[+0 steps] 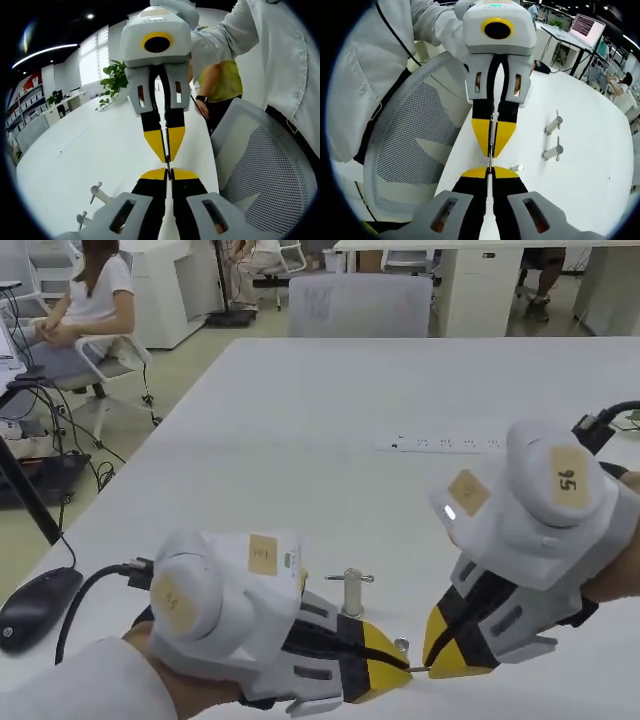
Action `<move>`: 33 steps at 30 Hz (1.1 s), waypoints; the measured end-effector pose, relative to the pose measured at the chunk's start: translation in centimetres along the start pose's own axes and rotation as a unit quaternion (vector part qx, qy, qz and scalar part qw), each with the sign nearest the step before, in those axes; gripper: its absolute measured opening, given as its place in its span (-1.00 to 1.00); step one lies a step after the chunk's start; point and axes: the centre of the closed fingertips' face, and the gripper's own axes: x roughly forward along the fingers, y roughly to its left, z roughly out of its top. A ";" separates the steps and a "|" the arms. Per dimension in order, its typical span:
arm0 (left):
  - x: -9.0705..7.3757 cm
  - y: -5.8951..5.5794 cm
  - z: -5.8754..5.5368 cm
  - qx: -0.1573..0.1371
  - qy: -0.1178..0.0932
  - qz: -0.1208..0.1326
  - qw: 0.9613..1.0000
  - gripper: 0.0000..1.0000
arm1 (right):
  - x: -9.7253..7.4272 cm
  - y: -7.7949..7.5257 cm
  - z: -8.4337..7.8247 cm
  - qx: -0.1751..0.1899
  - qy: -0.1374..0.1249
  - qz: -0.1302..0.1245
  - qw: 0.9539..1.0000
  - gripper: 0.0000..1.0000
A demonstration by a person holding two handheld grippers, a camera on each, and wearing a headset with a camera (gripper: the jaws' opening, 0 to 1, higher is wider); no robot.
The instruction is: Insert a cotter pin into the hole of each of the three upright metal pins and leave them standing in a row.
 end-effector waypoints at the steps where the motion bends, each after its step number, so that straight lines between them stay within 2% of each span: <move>1: 0.1 0.0 0.0 -0.001 -0.001 0.000 1.000 -0.99 | 0.0 0.0 -0.1 0.001 0.000 -0.001 1.000 -0.94; 4: 0.2 0.1 -0.2 -0.006 -0.006 0.001 1.000 -0.96 | 0.0 -0.2 -0.2 0.004 -0.001 -0.004 1.000 -0.94; 9: 0.2 0.7 -0.6 -0.024 -0.016 0.012 1.000 -0.74 | 0.0 -0.4 -0.8 0.016 0.001 -0.009 1.000 -0.94; 13: 0.1 1.7 -1.8 -0.048 -0.019 0.031 0.998 -0.66 | -0.2 -0.7 -1.6 0.031 0.000 -0.016 0.999 -0.94; 16: 0.1 2.7 -2.7 -0.065 -0.026 0.053 0.996 -0.64 | -0.3 -0.9 -2.3 0.043 0.001 -0.021 0.999 -0.94; 21: 0.7 3.7 -4.0 -0.075 -0.022 0.072 0.994 -0.60 | -0.4 -1.0 -3.4 0.055 0.006 -0.026 0.998 -0.94; 27: 2.1 3.9 -5.4 -0.075 -0.008 0.075 0.994 -0.60 | -0.6 -1.3 -4.3 0.070 0.007 -0.032 0.997 -0.94; 33: 3.2 4.4 -6.4 -0.086 -0.007 0.076 0.993 -0.64 | -0.7 -1.4 -4.6 0.079 0.005 -0.037 0.996 -0.94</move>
